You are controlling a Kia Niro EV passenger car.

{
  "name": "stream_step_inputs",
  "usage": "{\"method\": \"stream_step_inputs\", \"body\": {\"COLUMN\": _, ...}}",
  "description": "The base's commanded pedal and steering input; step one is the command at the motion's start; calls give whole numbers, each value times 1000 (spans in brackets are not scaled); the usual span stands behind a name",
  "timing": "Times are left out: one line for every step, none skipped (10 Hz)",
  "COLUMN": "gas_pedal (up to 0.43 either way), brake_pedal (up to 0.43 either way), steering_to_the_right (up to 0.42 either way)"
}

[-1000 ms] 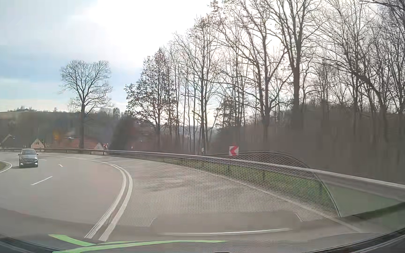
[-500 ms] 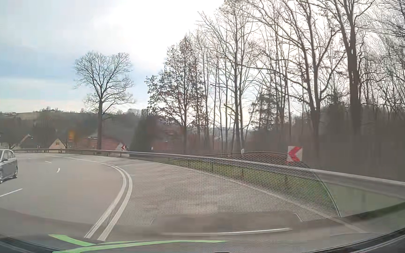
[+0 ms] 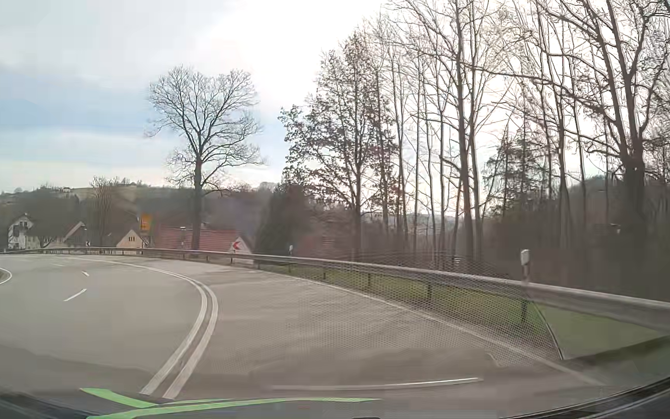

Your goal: Follow the waypoints while adhering to traffic rules and regulations

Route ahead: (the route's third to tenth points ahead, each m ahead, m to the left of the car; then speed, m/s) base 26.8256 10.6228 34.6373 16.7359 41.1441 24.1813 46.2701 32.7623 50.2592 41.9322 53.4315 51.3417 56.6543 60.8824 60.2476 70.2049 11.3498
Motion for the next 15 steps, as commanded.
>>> {"method": "stream_step_inputs", "body": {"gas_pedal": 59, "brake_pedal": 0, "steering_to_the_right": -88}}
{"method": "stream_step_inputs", "body": {"gas_pedal": 59, "brake_pedal": 0, "steering_to_the_right": -87}}
{"method": "stream_step_inputs", "body": {"gas_pedal": 59, "brake_pedal": 0, "steering_to_the_right": -87}}
{"method": "stream_step_inputs", "body": {"gas_pedal": 59, "brake_pedal": 0, "steering_to_the_right": -88}}
{"method": "stream_step_inputs", "body": {"gas_pedal": 59, "brake_pedal": 0, "steering_to_the_right": -88}}
{"method": "stream_step_inputs", "body": {"gas_pedal": 59, "brake_pedal": 0, "steering_to_the_right": -88}}
{"method": "stream_step_inputs", "body": {"gas_pedal": 59, "brake_pedal": 0, "steering_to_the_right": -87}}
{"method": "stream_step_inputs", "body": {"gas_pedal": 59, "brake_pedal": 0, "steering_to_the_right": -89}}
{"method": "stream_step_inputs", "body": {"gas_pedal": 59, "brake_pedal": 0, "steering_to_the_right": -90}}
{"method": "stream_step_inputs", "body": {"gas_pedal": 59, "brake_pedal": 0, "steering_to_the_right": -93}}
{"method": "stream_step_inputs", "body": {"gas_pedal": 59, "brake_pedal": 0, "steering_to_the_right": -97}}
{"method": "stream_step_inputs", "body": {"gas_pedal": 67, "brake_pedal": 0, "steering_to_the_right": -102}}
{"method": "stream_step_inputs", "body": {"gas_pedal": 67, "brake_pedal": 0, "steering_to_the_right": -106}}
{"method": "stream_step_inputs", "body": {"gas_pedal": 67, "brake_pedal": 0, "steering_to_the_right": -108}}
{"method": "stream_step_inputs", "body": {"gas_pedal": 67, "brake_pedal": 0, "steering_to_the_right": -110}}
